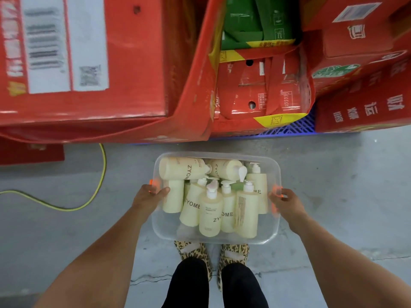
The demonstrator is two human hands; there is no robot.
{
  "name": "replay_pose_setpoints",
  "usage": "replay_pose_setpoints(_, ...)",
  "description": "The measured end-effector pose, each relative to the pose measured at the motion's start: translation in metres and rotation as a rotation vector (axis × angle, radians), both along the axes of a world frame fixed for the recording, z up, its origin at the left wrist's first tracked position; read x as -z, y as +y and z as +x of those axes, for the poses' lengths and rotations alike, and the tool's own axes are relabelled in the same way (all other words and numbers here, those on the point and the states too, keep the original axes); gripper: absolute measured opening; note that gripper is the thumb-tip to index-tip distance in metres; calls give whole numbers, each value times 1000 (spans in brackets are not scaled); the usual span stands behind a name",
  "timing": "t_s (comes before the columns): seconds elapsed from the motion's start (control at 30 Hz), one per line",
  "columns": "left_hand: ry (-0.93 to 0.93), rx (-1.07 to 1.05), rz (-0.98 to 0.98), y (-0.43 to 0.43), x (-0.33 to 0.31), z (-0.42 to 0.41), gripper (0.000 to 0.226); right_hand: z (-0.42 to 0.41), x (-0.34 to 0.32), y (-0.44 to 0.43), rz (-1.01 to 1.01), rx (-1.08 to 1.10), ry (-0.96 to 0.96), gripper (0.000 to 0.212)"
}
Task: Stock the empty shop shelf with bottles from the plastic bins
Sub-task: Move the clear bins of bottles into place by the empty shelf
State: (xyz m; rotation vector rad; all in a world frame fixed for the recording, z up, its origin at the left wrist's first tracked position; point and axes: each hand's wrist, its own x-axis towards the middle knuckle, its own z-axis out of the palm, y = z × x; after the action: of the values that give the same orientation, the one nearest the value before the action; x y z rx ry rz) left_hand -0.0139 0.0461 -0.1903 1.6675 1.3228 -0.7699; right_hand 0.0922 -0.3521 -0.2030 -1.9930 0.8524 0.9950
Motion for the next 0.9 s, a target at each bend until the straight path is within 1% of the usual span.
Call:
replay_pose_setpoints(0.1,-7,-61,-35,-2,-21,-24,44,1,-16,-1,-4,-35,-4,41)
replay_pose_setpoints(0.17,-4,-102,-54,-3,-39,-42,37,2,-35,3,-7,-73,-5,42)
replay_pose_setpoints(0.27,10,-161,-63,-4,-74,-67,40,6,-74,15,24,-130,1,41)
replay_pose_setpoints(0.4,18,-262,-96,-3,-128,-108,41,4,-141,41,54,-235,-10,33)
replay_pose_setpoints(0.5,27,-321,-87,-1,-174,-142,54,-4,-198,66,67,-335,-41,25)
replay_pose_setpoints(0.63,-3,-408,-100,4,-239,-195,62,-17,-272,110,49,-465,-36,36)
replay_pose_setpoints(0.73,3,-454,-61,12,-289,-233,57,-27,-323,156,42,-594,-65,40)
replay_pose_setpoints(0.8,19,-498,-49,20,-320,-261,54,-35,-354,192,29,-691,-49,48)
replay_pose_setpoints(0.83,14,-532,-55,24,-333,-275,55,-38,-368,211,27,-757,-28,52)
replay_pose_setpoints(0.9,-37,-634,-79,36,-355,-301,57,-45,-393,251,44,-871,-9,51)
